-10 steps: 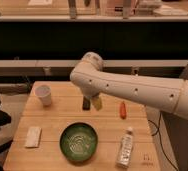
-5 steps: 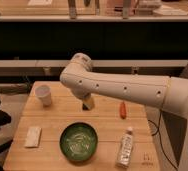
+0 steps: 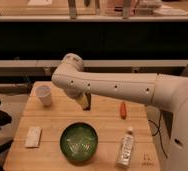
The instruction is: Place the white sponge in the ceramic bowl
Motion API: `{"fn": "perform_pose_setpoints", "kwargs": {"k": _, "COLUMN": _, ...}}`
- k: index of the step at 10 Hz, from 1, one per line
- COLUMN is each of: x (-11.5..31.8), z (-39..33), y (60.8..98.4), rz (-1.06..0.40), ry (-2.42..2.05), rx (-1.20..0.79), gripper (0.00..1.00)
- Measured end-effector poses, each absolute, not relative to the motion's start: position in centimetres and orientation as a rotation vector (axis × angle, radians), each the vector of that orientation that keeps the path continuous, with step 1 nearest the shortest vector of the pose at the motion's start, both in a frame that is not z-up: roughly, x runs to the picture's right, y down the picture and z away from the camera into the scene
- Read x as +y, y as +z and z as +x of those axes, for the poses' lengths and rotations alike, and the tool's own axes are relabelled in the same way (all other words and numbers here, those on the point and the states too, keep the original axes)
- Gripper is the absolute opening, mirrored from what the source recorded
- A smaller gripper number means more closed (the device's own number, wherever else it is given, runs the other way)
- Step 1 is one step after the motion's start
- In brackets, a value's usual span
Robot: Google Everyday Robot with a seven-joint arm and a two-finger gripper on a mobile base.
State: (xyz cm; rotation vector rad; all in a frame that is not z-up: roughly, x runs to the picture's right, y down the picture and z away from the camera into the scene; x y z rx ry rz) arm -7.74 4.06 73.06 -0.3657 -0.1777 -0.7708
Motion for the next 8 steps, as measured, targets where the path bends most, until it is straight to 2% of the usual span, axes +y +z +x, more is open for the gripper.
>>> {"fn": "perform_pose_setpoints", "kwargs": {"k": 8, "x": 4.7, "z": -13.3, "y": 73.3, "rz": -0.320, "ry": -0.871, "rx": -0.259, "gripper": 0.80}}
